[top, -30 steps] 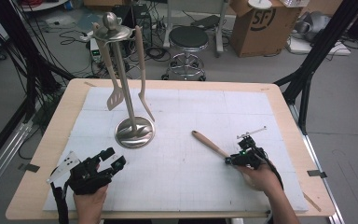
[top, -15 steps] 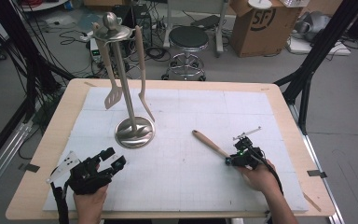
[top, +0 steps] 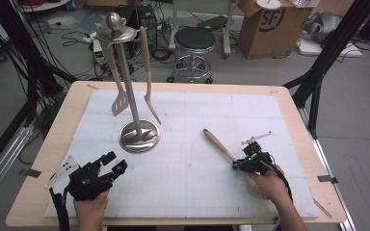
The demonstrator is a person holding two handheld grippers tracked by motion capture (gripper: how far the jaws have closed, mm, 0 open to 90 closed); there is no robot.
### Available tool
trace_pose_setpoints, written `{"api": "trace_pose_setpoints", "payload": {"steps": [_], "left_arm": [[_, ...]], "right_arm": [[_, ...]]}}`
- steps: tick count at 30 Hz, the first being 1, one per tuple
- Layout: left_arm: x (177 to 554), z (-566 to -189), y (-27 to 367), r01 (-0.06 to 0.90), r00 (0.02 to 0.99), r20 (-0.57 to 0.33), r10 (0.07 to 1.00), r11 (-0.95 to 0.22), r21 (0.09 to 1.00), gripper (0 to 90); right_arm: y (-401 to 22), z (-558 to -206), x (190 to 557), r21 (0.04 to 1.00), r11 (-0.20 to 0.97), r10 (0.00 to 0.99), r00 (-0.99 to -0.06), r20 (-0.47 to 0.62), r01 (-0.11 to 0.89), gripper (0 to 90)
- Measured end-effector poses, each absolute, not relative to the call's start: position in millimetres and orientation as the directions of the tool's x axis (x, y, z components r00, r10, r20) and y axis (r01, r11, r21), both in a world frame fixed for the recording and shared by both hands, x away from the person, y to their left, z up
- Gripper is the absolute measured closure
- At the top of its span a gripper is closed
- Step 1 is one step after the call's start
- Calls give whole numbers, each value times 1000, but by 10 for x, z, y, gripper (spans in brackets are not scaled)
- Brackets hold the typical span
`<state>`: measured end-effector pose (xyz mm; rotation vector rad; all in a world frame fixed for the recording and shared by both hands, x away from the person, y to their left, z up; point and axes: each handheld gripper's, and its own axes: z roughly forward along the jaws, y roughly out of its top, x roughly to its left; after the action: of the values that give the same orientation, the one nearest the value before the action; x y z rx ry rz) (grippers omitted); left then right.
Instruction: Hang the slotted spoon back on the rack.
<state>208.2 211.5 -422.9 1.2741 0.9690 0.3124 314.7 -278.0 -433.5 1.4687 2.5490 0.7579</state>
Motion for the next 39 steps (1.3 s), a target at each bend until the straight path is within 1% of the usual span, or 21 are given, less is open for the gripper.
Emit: {"api": "trace_pose_setpoints", "payload": {"steps": [4, 12, 15, 19, 26, 31, 36, 39], "left_arm": [[2077, -4225, 2114, 299, 585, -441, 680, 325, 897, 321], [2079, -4224, 2125, 298, 582, -442, 683, 327, 897, 322], [2086, -4227, 2123, 301, 581, -442, 684, 324, 897, 322], [2078, -4223, 2126, 299, 580, -442, 684, 325, 897, 323], [2064, -4220, 2163, 295, 577, -443, 686, 331, 896, 323], [2064, -4219, 2175, 292, 577, -443, 687, 333, 897, 324], [2059, -4218, 2188, 288, 572, -440, 692, 332, 898, 324], [2042, -4210, 2195, 280, 569, -434, 698, 332, 901, 325]], "right_arm": [[-2827, -4358, 3154, 483, 379, 834, -518, 190, 789, 775], [-2832, -4328, 3117, 506, 371, 839, -515, 177, 778, 783], [-2827, -4285, 3101, 534, 332, 820, -518, 245, 778, 791], [-2664, -4250, 3096, 561, 362, 788, -566, 242, 744, 791], [-2482, -4168, 3096, 591, 362, 758, -597, 264, 721, 792], [-2356, -4039, 3084, 623, 364, 737, -623, 262, 692, 792], [-2193, -3875, 3052, 666, 352, 692, -662, 288, 657, 791], [-2107, -3783, 3032, 687, 357, 672, -685, 281, 633, 790]]}}
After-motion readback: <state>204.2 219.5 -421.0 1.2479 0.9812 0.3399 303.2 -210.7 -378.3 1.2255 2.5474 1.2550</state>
